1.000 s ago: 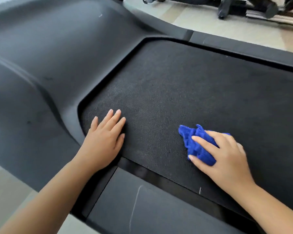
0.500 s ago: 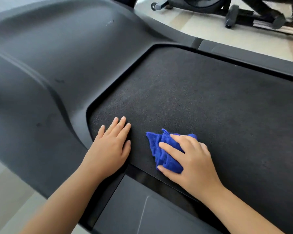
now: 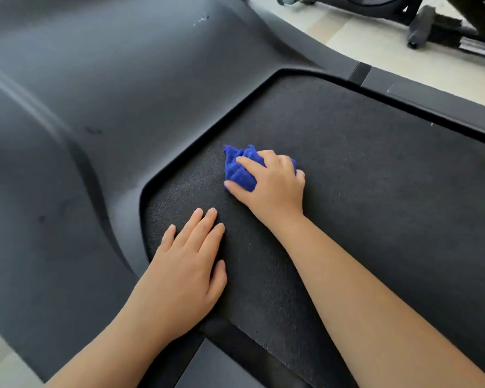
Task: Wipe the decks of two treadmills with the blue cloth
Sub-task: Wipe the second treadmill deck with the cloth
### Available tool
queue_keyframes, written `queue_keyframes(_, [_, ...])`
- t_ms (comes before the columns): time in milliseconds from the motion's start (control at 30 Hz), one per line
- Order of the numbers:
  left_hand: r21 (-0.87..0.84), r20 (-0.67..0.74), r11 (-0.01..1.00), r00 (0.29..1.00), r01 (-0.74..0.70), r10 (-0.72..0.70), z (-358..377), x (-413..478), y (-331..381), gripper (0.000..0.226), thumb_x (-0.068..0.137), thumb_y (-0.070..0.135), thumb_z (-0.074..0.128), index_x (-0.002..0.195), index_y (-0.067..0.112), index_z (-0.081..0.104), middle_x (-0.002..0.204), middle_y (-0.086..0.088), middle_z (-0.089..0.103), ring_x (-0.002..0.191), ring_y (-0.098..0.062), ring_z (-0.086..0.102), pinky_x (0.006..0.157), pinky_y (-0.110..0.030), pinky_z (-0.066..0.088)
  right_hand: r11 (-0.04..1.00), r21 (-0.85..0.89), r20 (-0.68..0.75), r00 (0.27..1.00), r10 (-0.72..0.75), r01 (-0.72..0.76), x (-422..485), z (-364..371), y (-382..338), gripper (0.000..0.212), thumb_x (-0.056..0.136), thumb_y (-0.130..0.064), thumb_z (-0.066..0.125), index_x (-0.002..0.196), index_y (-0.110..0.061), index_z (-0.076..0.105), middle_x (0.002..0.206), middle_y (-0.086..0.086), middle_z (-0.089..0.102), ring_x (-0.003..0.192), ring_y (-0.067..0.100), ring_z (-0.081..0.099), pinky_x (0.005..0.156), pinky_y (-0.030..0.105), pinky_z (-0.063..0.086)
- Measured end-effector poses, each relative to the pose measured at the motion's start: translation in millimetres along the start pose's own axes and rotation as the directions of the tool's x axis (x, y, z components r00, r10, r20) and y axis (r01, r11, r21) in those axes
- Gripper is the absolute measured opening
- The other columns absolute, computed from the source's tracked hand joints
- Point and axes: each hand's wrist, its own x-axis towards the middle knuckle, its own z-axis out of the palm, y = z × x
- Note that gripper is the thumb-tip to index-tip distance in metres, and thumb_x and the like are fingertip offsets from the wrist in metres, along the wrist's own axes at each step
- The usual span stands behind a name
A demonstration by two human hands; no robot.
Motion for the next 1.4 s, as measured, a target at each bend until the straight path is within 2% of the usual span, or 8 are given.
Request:
queue_keyframes(200, [-0.011, 0.005, 1.000, 1.000, 0.011, -0.011, 0.2, 2.6, -0.3, 0.052, 0.084, 0.034, 0.033, 0.126, 0.009, 0.052, 0.141, -0.007, 0.044, 0.130, -0.025, 0.040, 0.099, -0.048, 0.026, 0.996, -0.039, 0.067, 0.994, 0.086, -0.083, 47.6, 9.0, 1.3, 0.054, 0.083, -0.063, 0.049, 0.131, -0.038, 0.048, 0.134, -0.004, 0.042, 0.121, 0.022, 0.035, 0.097, 0.044, 0.029])
queue_keyframes(367, [0.023, 0.015, 1.000, 1.000, 0.000, 0.000, 2.5, 3.3, -1.8, 0.053, 0.087, 0.036, 0.032, 0.128, 0.008, 0.051, 0.142, -0.008, 0.043, 0.131, -0.025, 0.039, 0.099, -0.049, 0.026, 1.000, 0.001, -0.170, 0.985, -0.021, 0.022, -34.1, -10.0, 18.8, 0.050, 0.072, -0.062, 0.051, 0.106, -0.029, 0.068, 0.108, 0.001, 0.061, 0.099, 0.027, 0.054, 0.078, 0.044, 0.042])
queue_keyframes(600, [0.026, 0.013, 1.000, 1.000, 0.013, -0.014, 4.1, 3.0, -0.1, 0.055, 0.086, 0.036, 0.032, 0.128, 0.007, 0.052, 0.142, -0.008, 0.043, 0.130, -0.025, 0.040, 0.097, -0.051, 0.034, 0.998, 0.004, -0.145, 0.987, -0.064, 0.065, -70.2, -27.1, 35.1, 0.052, 0.071, -0.064, 0.048, 0.103, -0.029, 0.070, 0.105, -0.001, 0.063, 0.095, 0.027, 0.057, 0.074, 0.043, 0.043])
queue_keyframes(833, [0.020, -0.011, 0.999, 1.000, 0.026, -0.026, -0.1, 2.4, 1.7, 0.054, 0.085, 0.036, 0.033, 0.124, 0.007, 0.056, 0.137, -0.008, 0.049, 0.126, -0.027, 0.046, 0.093, -0.053, 0.040, 0.935, -0.080, -0.014, 0.938, 0.345, -0.345, 30.2, -9.2, 40.0, 0.055, 0.085, -0.060, 0.049, 0.133, -0.034, 0.047, 0.136, -0.001, 0.042, 0.123, 0.024, 0.034, 0.098, 0.046, 0.028])
queue_keyframes(933, [0.010, -0.010, 1.000, 1.000, 0.017, -0.017, -0.7, 3.1, 1.6, 0.053, 0.084, 0.035, 0.033, 0.122, 0.006, 0.057, 0.135, -0.010, 0.051, 0.124, -0.029, 0.048, 0.091, -0.053, 0.041, 0.964, -0.081, 0.030, 0.967, 0.255, -0.251, -8.9, -20.4, 42.3, 0.054, 0.084, -0.059, 0.053, 0.130, -0.031, 0.052, 0.132, 0.000, 0.046, 0.119, 0.026, 0.039, 0.095, 0.047, 0.031])
queue_keyframes(1067, [0.038, -0.009, 0.999, 1.000, 0.000, 0.001, 0.6, 3.4, 4.0, 0.054, 0.084, 0.034, 0.033, 0.119, 0.002, 0.059, 0.131, -0.014, 0.053, 0.120, -0.033, 0.051, 0.087, -0.055, 0.044, 0.997, -0.048, -0.140, 0.989, 0.046, -0.053, -111.1, -50.8, 63.6, 0.051, 0.075, -0.061, 0.050, 0.108, -0.026, 0.068, 0.110, 0.000, 0.061, 0.099, 0.027, 0.055, 0.077, 0.046, 0.043])
queue_keyframes(1267, [0.152, 0.109, 0.988, 0.993, 0.028, -0.045, 0.6, 22.1, 39.5, 0.063, 0.080, 0.042, 0.033, 0.101, -0.009, 0.063, 0.104, -0.036, 0.059, 0.093, -0.050, 0.059, 0.069, -0.056, 0.051, 0.997, -0.038, -0.101, 0.993, -0.065, 0.061, -145.7, -72.2, 102.9, 0.052, 0.073, -0.064, 0.047, 0.105, -0.029, 0.069, 0.110, -0.004, 0.063, 0.097, 0.024, 0.059, 0.075, 0.042, 0.046])
queue_keyframes(1400, [0.151, 0.139, 0.983, 0.987, -0.106, 0.086, 4.1, 36.4, 95.2, 0.064, 0.092, 0.045, 0.030, 0.131, -0.004, 0.043, 0.137, -0.033, 0.036, 0.126, -0.048, 0.035, 0.098, -0.054, 0.035, 0.970, -0.094, -0.056, 0.973, 0.222, -0.226, -131.3, -88.1, 150.6, 0.052, 0.078, -0.063, 0.056, 0.120, -0.032, 0.060, 0.124, -0.004, 0.054, 0.114, 0.025, 0.047, 0.087, 0.043, 0.038])
